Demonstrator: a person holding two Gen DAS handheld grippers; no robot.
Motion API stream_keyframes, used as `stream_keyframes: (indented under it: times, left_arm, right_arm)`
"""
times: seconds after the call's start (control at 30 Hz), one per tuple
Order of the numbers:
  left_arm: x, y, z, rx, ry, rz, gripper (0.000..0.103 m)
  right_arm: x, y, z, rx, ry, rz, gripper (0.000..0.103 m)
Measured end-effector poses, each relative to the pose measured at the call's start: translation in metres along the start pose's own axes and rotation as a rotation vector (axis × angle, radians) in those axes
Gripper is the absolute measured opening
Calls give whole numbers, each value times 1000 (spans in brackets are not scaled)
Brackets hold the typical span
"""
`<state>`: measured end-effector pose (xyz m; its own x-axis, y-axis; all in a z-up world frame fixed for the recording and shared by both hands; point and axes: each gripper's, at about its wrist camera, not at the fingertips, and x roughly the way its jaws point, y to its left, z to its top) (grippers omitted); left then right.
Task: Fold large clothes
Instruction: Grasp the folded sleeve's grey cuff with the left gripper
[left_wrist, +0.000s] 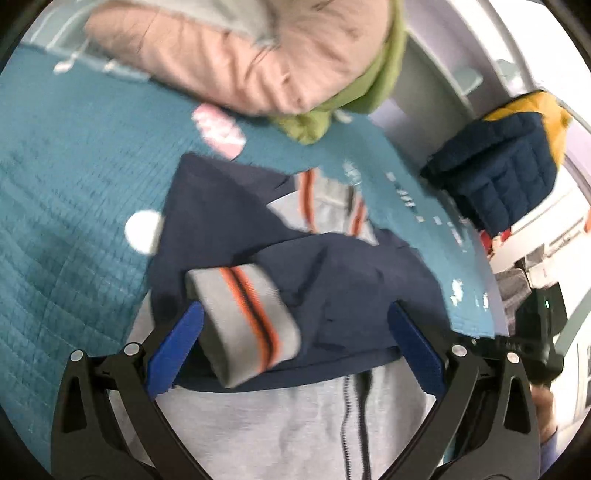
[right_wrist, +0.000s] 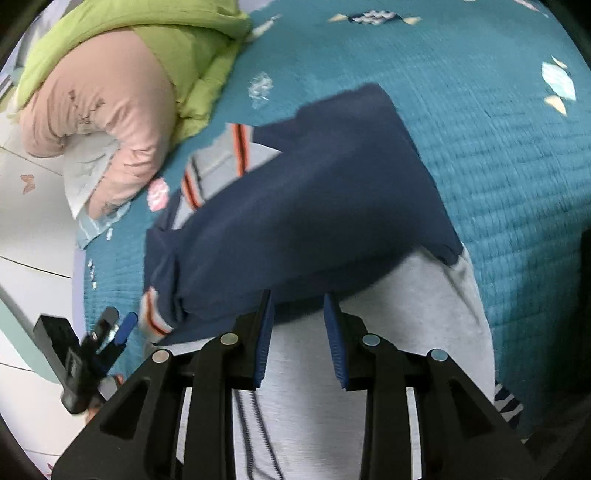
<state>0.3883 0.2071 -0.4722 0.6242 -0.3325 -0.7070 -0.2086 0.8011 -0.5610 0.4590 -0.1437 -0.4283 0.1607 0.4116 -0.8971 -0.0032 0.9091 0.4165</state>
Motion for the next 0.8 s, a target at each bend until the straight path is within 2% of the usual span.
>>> stream_keyframes:
  times: [0.03, 0.13, 0.2, 0.23, 0.3, 0.37, 0.4, 0.47, 0.6, 0.67, 0.8]
  left_arm:
    - [6, 0, -1, 10, 27, 10, 99]
    - [19, -4, -7, 57, 74, 87, 73]
    - [29, -2, -9, 67, 110, 98, 58]
    - [31, -2, -10, 74, 120, 105, 46]
    - [36, -2, -9, 85, 128, 111, 30]
    - [30, -8, -5, 143, 99, 130, 5]
    - [27, -13, 0, 187, 80, 164, 5]
    - [24, -15, 10, 222, 80, 176, 5]
    - [23, -5, 28, 231, 96, 242, 5]
    - [26, 1, 32, 263, 99, 283, 5]
    - [33, 25, 42, 184, 132, 272, 5]
  right_arm:
    - [1, -1, -1, -7, 3, -2, 28]
    - [3, -6, -1, -1, 6, 3, 28]
    - [4, -9, 1, 3, 4, 5, 28]
    - [4, -10, 1, 0, 4, 3, 28]
    - [2, -13, 1, -11, 1, -7, 28]
    - [3, -16, 2, -19, 2, -6, 28]
    - [3, -17, 3, -24, 1, -7, 28]
    - [3, -18, 6, -37, -8, -10, 28]
    - [-4, -18, 10, -46, -47, -50, 28]
    - [-8, -17, 11, -47, -61, -30, 28]
    - [-14, -13, 14, -74, -80, -59, 28]
